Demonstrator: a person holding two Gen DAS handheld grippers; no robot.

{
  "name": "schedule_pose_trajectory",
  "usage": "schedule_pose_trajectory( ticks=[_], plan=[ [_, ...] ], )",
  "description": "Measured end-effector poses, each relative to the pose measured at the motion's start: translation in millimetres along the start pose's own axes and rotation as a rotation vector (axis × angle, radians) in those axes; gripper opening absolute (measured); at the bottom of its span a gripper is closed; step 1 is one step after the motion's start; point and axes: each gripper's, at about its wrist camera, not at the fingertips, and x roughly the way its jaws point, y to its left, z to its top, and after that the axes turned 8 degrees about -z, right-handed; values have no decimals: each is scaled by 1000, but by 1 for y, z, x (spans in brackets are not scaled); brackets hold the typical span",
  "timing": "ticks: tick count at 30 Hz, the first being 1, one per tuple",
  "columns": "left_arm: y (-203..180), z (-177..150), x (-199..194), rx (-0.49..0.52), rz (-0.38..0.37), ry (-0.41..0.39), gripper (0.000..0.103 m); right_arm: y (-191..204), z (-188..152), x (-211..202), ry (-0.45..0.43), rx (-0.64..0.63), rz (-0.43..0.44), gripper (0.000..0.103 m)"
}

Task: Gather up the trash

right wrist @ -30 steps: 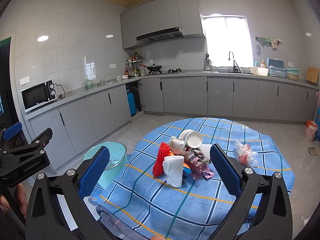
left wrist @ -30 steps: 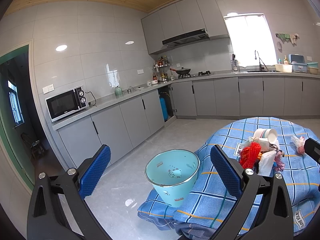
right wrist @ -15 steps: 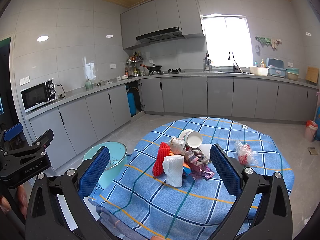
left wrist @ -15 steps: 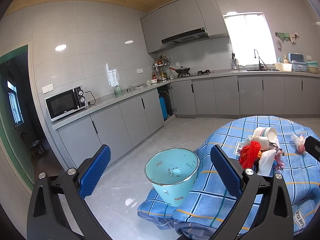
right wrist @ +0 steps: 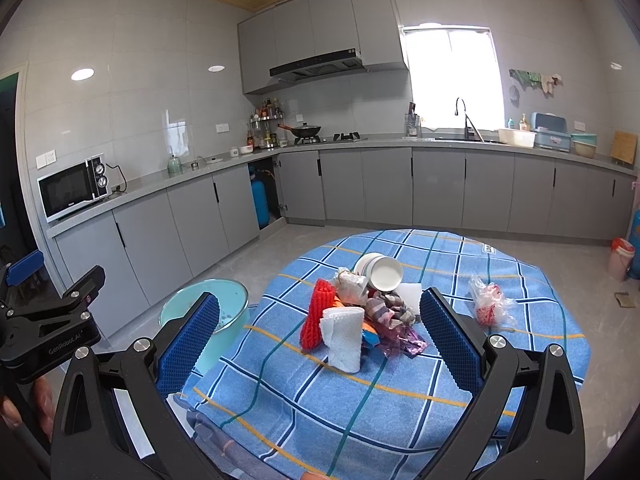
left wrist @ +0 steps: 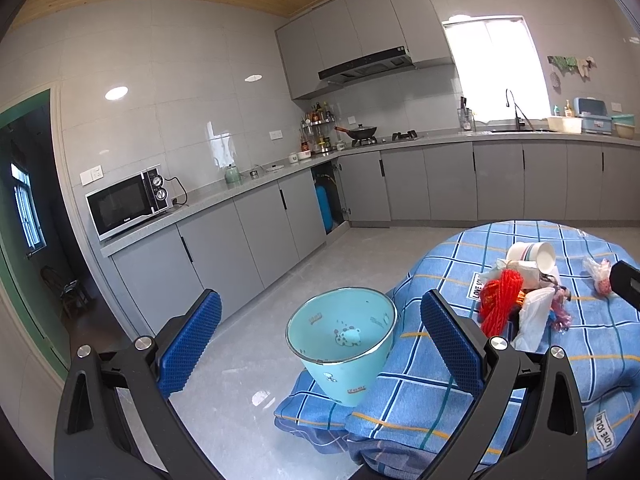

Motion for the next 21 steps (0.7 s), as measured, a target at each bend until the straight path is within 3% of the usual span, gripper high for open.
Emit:
schedule_pose_trajectory(
  ticks=[9, 15, 21],
  plan=[
    [-21, -4, 28, 42, -51, 24, 98, -26, -1, 23, 23, 23, -63, 99],
    [-42, -6, 63, 43, -103, 51, 98, -66, -2, 44, 40, 65, -178, 99],
    [-86, -7, 99, 68, -186, 58, 98, -110, -9, 72, 71, 99, -312, 99]
  ],
)
